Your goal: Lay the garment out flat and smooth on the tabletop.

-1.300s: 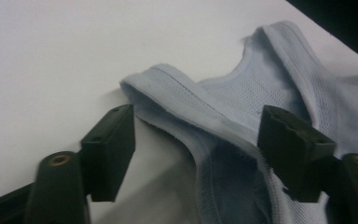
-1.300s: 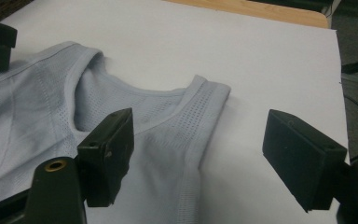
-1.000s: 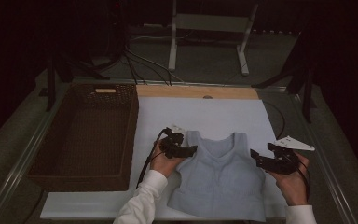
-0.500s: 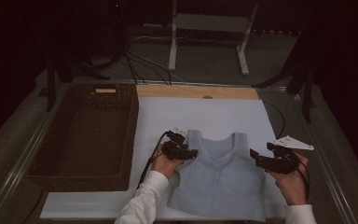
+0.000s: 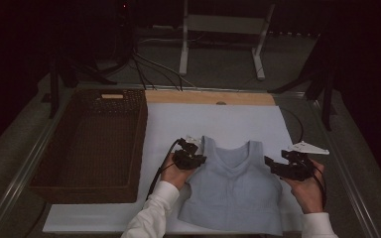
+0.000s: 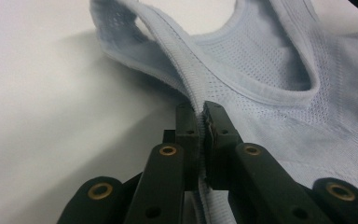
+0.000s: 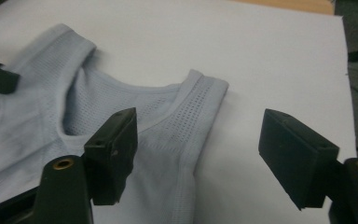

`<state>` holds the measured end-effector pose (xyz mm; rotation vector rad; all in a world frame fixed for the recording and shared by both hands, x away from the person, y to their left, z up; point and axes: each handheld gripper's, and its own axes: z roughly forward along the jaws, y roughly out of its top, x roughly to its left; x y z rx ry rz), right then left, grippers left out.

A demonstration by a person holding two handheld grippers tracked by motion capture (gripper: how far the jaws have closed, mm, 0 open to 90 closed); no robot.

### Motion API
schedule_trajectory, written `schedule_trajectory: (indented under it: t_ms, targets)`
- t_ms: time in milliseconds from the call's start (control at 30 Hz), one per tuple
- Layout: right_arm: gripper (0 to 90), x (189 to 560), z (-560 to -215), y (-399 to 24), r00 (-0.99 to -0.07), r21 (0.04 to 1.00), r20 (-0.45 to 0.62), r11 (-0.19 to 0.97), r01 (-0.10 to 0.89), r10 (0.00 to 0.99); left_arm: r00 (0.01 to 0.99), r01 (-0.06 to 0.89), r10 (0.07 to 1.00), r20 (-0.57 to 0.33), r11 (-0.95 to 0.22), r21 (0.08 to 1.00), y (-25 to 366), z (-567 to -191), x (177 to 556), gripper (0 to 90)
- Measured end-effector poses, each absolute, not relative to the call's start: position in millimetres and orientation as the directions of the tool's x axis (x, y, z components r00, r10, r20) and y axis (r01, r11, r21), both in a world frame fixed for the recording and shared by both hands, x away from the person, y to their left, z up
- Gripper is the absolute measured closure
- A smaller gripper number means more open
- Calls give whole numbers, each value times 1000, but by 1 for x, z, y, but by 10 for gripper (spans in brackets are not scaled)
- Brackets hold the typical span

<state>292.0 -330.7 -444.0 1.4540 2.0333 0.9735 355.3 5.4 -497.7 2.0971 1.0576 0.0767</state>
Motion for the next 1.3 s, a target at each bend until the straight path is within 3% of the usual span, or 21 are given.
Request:
schedule_trajectory:
  t_ms: [500,967,1300]
  targets:
    - [412,319,-469,-320,-331,690,70,194,697,941,642,656,725,-250,-350,669,17,-490,356,870]
    - [420,336,-488,-306,-340,640,97,203,741,936,624,656,739,-255,-317,685,23,-486,357,870]
    - [386,327,-482,-308,-352,656,112,197,729,929,611,650,750,-254,-292,701,24,-478,362,870]
